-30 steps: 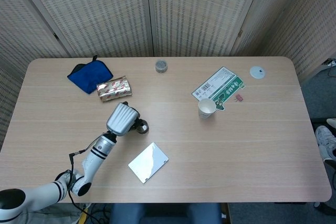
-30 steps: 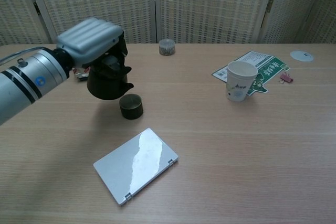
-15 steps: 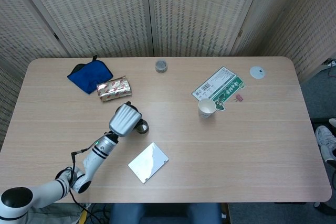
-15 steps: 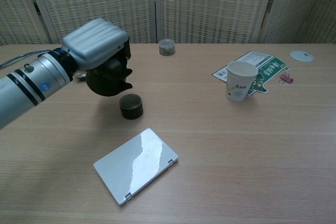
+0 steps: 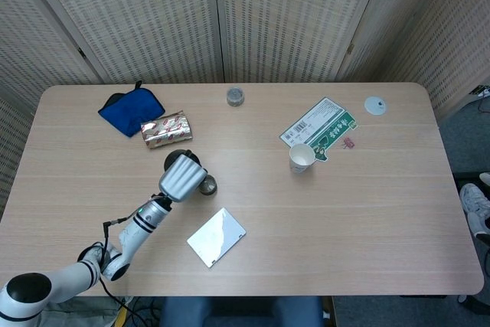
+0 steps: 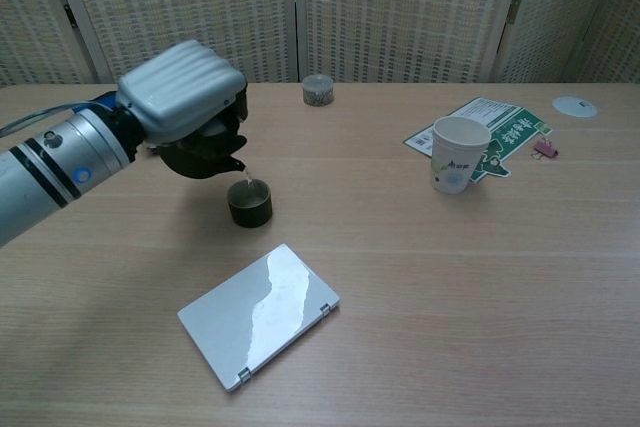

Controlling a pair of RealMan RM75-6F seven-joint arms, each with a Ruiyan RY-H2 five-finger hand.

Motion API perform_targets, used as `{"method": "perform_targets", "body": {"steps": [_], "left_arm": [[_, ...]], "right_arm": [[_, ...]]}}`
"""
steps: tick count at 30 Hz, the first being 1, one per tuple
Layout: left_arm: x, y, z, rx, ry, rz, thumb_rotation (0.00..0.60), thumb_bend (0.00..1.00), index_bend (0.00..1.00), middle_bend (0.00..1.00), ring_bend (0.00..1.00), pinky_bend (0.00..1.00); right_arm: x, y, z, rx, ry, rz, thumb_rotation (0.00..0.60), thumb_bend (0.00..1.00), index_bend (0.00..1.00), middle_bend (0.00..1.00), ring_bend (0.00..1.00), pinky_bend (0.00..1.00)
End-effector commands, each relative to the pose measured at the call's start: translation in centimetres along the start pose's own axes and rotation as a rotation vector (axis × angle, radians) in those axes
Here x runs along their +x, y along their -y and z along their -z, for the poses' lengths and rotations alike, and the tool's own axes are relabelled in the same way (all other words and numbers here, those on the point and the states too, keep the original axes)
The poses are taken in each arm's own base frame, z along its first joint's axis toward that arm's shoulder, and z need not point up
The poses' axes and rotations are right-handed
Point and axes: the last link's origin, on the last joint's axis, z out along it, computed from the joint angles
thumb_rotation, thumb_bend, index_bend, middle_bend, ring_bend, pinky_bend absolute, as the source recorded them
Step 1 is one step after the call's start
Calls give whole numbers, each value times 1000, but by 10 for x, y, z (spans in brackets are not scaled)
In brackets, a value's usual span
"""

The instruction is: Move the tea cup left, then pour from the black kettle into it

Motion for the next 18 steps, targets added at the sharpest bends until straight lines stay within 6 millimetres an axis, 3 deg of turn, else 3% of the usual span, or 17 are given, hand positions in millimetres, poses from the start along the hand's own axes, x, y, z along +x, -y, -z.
{"method": "perform_targets", "body": {"steps": [1, 18], "left_arm": [[-1, 0, 0, -2, -1, -4, 597, 376, 1000, 1000, 1000, 651], [-4, 5, 1, -6, -3, -41, 598, 377, 1000, 1000, 1000, 651]], "right_arm": [[0, 0, 0, 0, -1, 1, 600, 256, 260, 242, 159, 186], [1, -1, 1, -3, -4, 3, 600, 256, 259, 242, 159, 186]]}}
